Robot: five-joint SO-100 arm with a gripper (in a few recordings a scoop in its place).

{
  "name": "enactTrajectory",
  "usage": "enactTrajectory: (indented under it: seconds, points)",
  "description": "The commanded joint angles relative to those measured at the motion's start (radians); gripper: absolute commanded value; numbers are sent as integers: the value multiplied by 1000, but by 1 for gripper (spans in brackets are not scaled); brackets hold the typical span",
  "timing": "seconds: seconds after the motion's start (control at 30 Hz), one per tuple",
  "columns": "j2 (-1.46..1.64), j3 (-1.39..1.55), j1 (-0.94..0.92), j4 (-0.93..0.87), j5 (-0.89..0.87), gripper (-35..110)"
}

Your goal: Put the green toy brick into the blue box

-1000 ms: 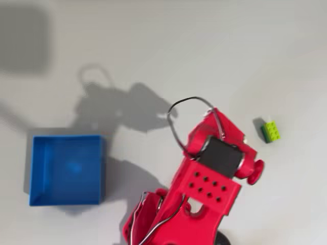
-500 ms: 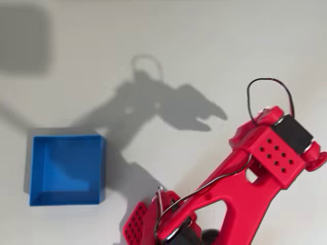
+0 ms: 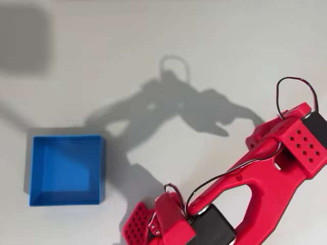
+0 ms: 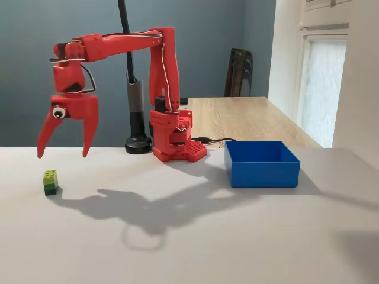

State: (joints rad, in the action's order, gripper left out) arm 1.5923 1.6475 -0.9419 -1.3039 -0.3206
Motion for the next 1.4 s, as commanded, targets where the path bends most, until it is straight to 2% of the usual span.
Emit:
enactTrajectory:
  seconds: [0.0,0.57,1.03,1.13,1.23,1.37]
  points:
    - [-11,-95,-29,-18,-32,39]
    - [-264,-242,-52,-11,-75,37]
    - [-356,-178,-37,133,-77,33]
    - [-370,-175,-31,150,-78,25]
    - [-374,-173,-21,153,-83,4]
    - [-374,-166,-17,153,-91,0]
